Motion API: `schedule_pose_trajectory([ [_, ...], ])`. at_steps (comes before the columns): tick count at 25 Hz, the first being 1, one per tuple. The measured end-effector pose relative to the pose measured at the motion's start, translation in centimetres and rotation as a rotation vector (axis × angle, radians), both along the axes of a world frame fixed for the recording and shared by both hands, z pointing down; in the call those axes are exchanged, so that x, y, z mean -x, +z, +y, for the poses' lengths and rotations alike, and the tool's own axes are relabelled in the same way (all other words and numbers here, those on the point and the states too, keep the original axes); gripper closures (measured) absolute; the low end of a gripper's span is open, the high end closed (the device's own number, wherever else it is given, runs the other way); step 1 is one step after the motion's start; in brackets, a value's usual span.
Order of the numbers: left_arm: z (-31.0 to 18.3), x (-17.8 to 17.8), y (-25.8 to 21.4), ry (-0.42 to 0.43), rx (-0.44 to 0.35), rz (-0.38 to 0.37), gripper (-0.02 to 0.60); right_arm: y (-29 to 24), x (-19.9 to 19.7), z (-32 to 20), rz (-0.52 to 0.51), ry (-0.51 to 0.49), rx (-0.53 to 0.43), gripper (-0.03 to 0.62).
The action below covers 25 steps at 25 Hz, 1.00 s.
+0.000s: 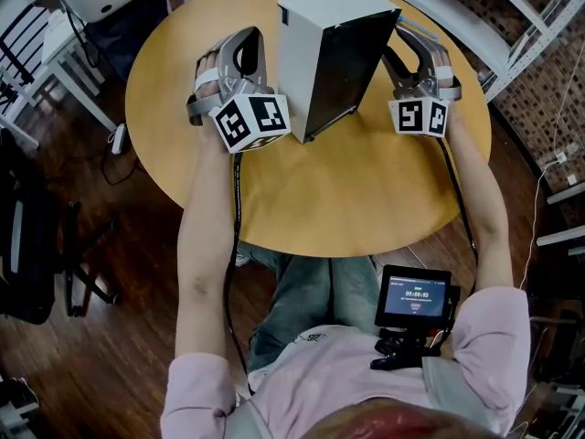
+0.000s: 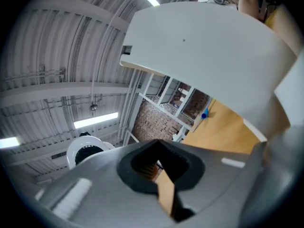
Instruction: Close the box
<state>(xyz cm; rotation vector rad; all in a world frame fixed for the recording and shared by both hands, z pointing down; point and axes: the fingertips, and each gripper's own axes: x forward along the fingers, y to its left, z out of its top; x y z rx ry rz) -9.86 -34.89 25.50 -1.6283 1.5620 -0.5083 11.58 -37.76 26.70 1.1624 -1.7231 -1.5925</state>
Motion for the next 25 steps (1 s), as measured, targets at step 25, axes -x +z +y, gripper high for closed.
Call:
schedule_pose_trajectory([
  [25, -0.3, 0.3, 0.4, -0.018, -0.009, -0.032, 0.583, -0.1, -8.5, -5.1, -1.236, -0.121, 0.587, 0.53],
])
